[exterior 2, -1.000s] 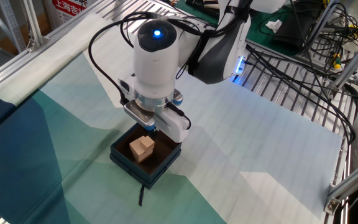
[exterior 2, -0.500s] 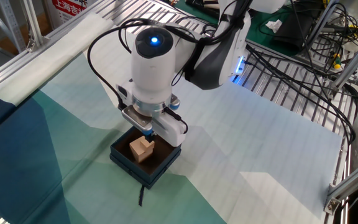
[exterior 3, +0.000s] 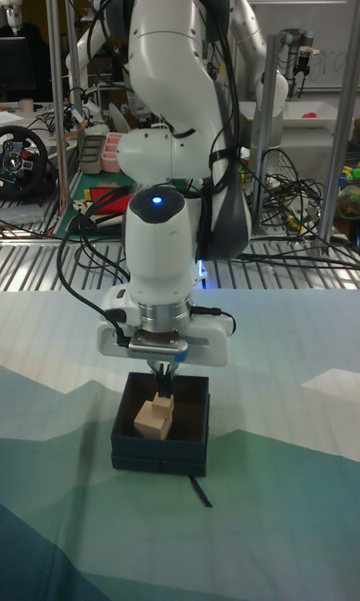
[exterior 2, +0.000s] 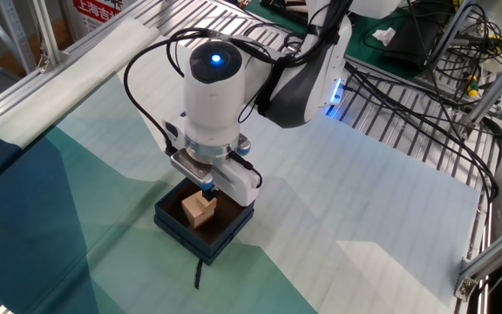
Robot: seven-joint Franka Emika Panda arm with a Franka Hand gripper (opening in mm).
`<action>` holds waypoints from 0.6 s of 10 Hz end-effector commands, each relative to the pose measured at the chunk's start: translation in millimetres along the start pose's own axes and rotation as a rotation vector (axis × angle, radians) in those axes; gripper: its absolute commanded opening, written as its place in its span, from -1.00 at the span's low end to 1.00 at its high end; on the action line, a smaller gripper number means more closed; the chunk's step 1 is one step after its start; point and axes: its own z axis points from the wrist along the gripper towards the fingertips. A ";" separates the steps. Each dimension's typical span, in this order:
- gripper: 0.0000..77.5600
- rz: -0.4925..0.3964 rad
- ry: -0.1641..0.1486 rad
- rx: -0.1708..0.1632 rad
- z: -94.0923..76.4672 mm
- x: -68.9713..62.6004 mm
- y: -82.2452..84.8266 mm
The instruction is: Take everything out of the gift box
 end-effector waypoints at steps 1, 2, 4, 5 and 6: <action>-1.00 -0.007 -0.010 -0.002 3.1 1.0 -2.7; -1.00 -0.006 -0.012 -0.003 4.1 1.4 -2.9; -1.00 0.003 -0.016 -0.004 5.4 2.2 -3.1; -1.00 0.006 -0.019 -0.004 6.6 2.6 -3.2; -1.00 0.006 -0.020 -0.004 6.8 2.9 -3.3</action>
